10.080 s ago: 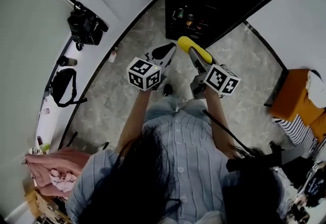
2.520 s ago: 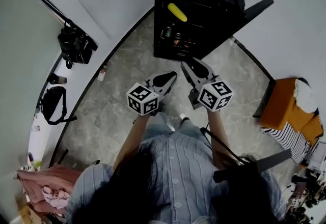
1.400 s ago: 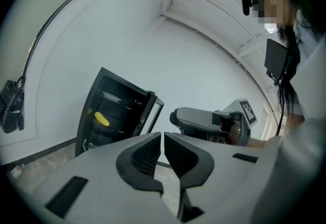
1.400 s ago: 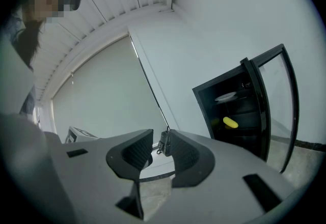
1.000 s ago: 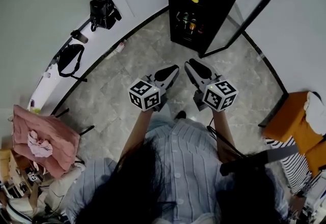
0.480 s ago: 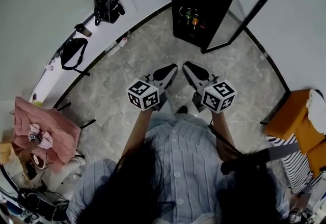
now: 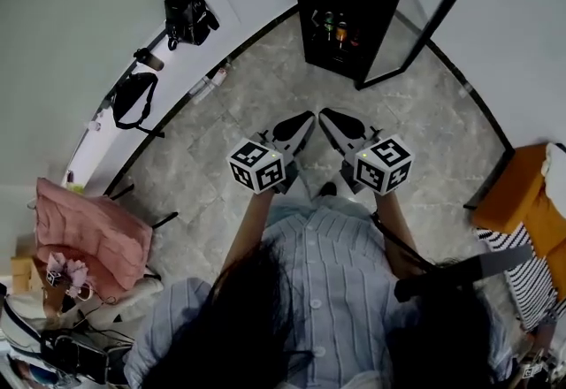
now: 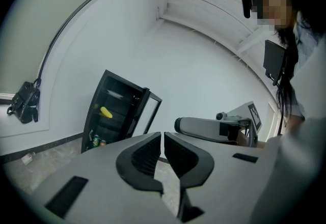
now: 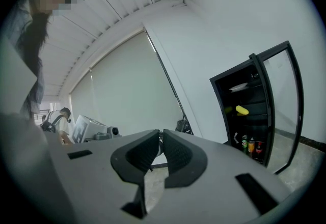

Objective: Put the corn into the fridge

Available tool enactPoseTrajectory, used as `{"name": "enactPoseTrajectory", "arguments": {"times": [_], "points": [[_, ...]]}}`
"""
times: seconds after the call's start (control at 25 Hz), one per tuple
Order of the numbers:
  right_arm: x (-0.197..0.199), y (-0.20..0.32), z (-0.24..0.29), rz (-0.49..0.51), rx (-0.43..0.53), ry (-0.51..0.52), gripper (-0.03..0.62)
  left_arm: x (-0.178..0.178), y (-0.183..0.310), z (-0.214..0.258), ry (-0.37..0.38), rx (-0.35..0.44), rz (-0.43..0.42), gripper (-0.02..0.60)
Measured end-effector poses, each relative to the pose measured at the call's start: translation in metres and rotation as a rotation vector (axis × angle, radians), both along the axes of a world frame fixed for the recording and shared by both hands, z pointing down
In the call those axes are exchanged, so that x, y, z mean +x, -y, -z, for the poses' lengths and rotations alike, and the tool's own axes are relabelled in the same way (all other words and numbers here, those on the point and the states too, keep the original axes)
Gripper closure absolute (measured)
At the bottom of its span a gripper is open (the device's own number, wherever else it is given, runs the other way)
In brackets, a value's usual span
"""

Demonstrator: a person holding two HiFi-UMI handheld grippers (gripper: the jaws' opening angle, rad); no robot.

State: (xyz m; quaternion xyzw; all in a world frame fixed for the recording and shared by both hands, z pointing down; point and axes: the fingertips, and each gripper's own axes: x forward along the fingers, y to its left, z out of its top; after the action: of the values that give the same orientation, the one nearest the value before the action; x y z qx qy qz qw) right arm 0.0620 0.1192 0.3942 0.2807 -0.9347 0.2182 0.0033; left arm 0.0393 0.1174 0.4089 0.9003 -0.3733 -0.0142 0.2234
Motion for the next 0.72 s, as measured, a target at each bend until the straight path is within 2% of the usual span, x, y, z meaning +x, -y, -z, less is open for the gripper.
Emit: {"name": "enactPoseTrajectory", "arguments": {"times": [0.28,0.72], "points": [[0.003,0.002,-0.004,0.009,0.013,-0.047,0.562,0.007,0.004,-0.001,-0.029,0.011,-0.001,0.572],[-0.011,0.004,-0.005,0.028,0.026,-0.068,0.565,-0.016,0.008,-0.001,-0.034,0.018,0.04,0.572]]}}
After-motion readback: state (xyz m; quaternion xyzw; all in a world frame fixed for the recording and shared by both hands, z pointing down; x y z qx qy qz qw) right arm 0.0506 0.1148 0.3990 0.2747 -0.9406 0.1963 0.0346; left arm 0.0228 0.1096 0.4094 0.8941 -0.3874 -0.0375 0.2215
